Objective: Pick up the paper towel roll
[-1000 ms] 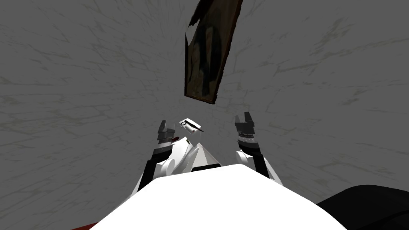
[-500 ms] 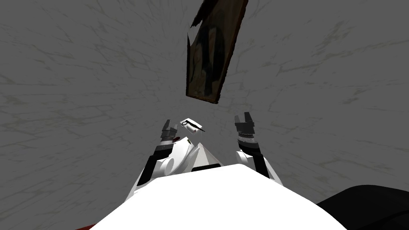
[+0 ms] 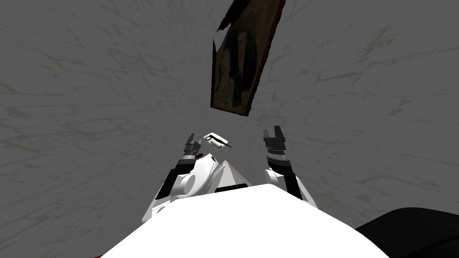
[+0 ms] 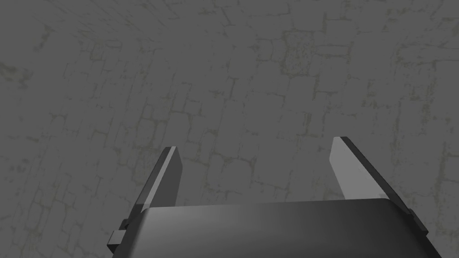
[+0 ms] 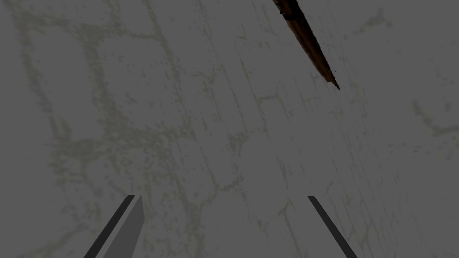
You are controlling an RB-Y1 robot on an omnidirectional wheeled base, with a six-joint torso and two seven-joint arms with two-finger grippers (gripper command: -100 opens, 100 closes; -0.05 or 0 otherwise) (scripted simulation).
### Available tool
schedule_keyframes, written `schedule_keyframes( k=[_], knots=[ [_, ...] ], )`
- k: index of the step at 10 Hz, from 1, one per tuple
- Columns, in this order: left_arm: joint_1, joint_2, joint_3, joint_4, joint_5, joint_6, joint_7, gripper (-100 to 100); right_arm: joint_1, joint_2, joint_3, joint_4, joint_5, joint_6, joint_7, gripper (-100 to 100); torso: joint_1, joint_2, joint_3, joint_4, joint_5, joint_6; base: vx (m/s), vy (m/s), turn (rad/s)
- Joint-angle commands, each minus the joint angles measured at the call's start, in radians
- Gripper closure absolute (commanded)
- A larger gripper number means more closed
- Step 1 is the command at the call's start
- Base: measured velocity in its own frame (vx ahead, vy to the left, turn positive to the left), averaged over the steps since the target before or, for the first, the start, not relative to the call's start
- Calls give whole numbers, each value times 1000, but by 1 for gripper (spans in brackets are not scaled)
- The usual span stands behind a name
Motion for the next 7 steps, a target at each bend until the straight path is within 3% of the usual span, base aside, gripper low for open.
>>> schedule_keyframes(
  k=[1,7],
  knots=[
    [-7,4,-2,5,7,36,-1,-100,0,0,0,0,0,0,0,0,0,0,0,0,0,0,0,54,-16],
    [-68,22,-6,9,58,213,-4,-100,0,0,0,0,0,0,0,0,1,0,0,0,0,0,0,62,-23]
  ],
)
